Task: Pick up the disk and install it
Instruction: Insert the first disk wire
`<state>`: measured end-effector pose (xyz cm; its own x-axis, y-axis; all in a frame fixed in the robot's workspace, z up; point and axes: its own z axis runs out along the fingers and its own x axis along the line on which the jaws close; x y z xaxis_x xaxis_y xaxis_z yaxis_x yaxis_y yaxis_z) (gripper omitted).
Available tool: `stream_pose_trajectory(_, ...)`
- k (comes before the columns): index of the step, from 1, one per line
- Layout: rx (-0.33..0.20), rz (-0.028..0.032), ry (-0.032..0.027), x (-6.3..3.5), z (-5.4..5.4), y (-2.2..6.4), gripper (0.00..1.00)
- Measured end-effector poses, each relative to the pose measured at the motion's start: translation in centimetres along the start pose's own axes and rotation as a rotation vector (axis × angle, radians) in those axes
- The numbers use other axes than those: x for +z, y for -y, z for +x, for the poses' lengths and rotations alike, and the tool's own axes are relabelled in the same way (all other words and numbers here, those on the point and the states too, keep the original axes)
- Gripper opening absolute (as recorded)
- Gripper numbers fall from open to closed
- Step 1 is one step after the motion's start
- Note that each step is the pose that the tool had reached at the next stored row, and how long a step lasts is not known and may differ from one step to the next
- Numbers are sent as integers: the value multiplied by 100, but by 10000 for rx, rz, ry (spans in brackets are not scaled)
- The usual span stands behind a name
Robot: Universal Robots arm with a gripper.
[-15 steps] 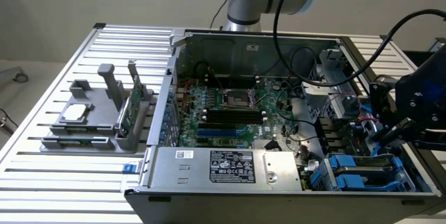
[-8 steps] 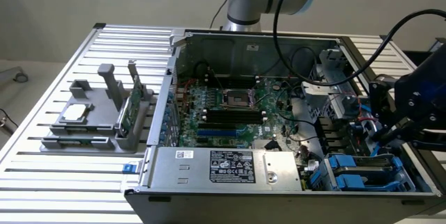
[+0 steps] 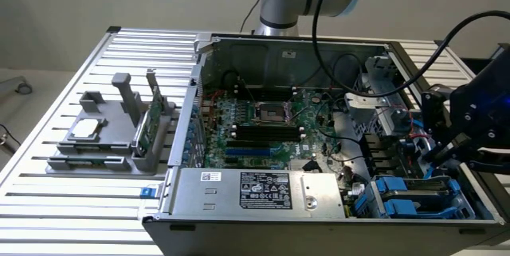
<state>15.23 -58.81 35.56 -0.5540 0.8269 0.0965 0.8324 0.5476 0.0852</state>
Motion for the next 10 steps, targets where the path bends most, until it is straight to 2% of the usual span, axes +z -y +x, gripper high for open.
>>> stream_pose_trajectory(7, 683, -67, 58, 0, 6, 10, 17)
stream_pose_trajectory(10, 836, -69, 63, 0, 8, 12, 17)
